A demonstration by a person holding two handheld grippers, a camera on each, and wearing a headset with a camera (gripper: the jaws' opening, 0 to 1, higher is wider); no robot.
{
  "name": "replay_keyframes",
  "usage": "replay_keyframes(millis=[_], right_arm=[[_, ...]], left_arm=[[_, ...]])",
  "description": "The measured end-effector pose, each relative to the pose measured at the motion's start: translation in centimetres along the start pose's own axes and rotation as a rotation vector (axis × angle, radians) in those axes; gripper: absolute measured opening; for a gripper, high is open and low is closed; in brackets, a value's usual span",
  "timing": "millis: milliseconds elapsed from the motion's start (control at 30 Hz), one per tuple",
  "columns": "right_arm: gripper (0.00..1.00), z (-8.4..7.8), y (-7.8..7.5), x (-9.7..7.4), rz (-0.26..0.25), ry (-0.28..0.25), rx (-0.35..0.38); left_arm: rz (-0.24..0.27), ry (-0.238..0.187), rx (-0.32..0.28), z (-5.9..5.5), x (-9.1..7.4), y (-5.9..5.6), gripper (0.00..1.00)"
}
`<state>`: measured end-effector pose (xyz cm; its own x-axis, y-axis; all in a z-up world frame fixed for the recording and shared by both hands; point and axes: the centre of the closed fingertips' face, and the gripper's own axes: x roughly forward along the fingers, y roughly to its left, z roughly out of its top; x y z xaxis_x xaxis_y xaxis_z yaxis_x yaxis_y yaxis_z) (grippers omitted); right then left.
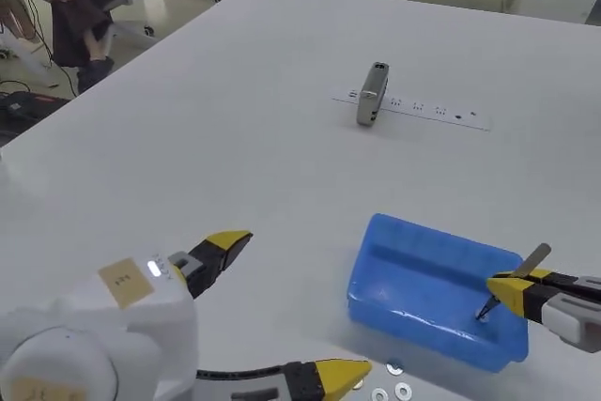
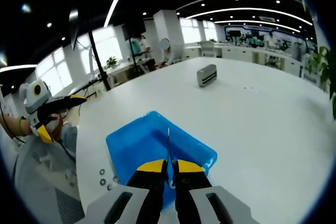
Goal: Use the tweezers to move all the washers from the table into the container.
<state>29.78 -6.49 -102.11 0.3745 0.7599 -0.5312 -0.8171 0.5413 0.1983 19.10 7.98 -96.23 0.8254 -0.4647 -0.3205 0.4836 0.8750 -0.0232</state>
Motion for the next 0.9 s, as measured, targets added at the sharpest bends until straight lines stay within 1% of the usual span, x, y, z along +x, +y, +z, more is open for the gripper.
replay_keyframes(millis=[167, 200, 233, 267, 300, 367, 467, 533, 567, 600, 733, 900], right_arm=[[0.03, -0.1, 0.1, 0.1, 0.001, 0.003, -0.016], [0.03, -0.1, 0.2, 0.2, 0.003, 0.002, -0.019], [0.03, -0.1, 0.2, 0.2, 0.003, 0.003, -0.021], [0.03, -0.2, 0.2, 0.2, 0.001, 0.004, -0.026], [0.03, -0.3, 0.2, 0.3, 0.002, 0.007, -0.03], [0.03, -0.4, 0.2, 0.3, -0.001, 0.011, -0.039], [0.03, -0.4, 0.3, 0.3, -0.004, 0.008, -0.044], [0.03, -0.3, 0.4, 0.2, -0.006, 0.003, -0.039], [0.03, -0.1, 0.4, 0.1, -0.008, -0.005, -0.035], [0.03, 0.0, 0.5, 0.0, -0.009, -0.008, -0.034], [0.03, 0.6, 0.6, -0.5, -0.013, -0.027, -0.029], [0.03, 1.6, 1.1, -1.2, -0.011, -0.064, -0.018]], left_arm=[[-0.002, 0.003, 0.003, 0.0, 0.0, 0.0, 0.92], [-0.009, -0.007, -0.005, 0.2, 0.0, -0.2, 0.93], [-0.027, -0.045, -0.029, 0.8, 0.0, -0.6, 0.95], [-0.041, -0.069, -0.048, 1.3, 0.0, -0.8, 0.96], [-0.043, -0.072, -0.051, 1.3, -0.1, -0.8, 0.96], [-0.036, -0.072, -0.05, 1.3, -0.1, -0.6, 0.95], [-0.022, -0.058, -0.063, 1.0, -0.1, -0.3, 0.95], [-0.022, -0.066, -0.068, 1.1, -0.2, -0.3, 0.95], [-0.022, -0.076, -0.065, 1.3, -0.2, -0.3, 0.95], [-0.023, -0.077, -0.065, 1.3, -0.2, -0.3, 0.95], [-0.033, -0.073, -0.066, 1.3, -0.1, -0.5, 0.95], [-0.039, -0.07, -0.065, 1.2, -0.1, -0.6, 0.95]])
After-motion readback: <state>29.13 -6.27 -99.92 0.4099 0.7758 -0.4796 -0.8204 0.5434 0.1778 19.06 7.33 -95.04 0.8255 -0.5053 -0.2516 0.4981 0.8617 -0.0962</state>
